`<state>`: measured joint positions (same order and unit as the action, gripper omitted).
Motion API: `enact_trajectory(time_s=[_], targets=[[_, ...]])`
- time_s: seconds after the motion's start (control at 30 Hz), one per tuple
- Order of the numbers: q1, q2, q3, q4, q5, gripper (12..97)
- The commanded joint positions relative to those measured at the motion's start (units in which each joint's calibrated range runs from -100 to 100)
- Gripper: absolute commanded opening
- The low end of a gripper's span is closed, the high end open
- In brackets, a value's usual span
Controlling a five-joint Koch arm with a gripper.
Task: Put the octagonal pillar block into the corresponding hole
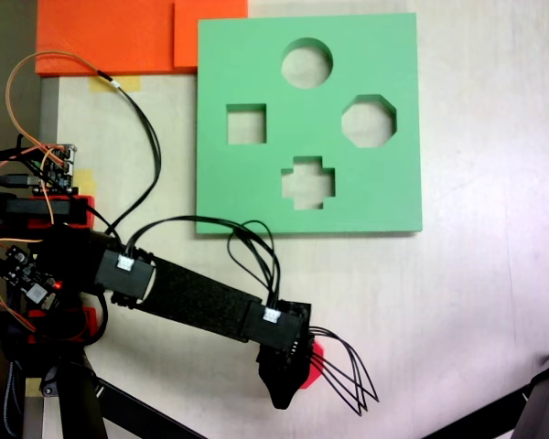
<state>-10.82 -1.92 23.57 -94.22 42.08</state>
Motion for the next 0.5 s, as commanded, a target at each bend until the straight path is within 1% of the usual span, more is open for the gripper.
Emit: enact_trajectory(time_s=[0.0, 0.47], targets=[[0.0, 0.8, 4.2, -3.7, -1.3, 82.5], [0.2, 7.4, 4.4, -3.2, -3.6, 82.4]])
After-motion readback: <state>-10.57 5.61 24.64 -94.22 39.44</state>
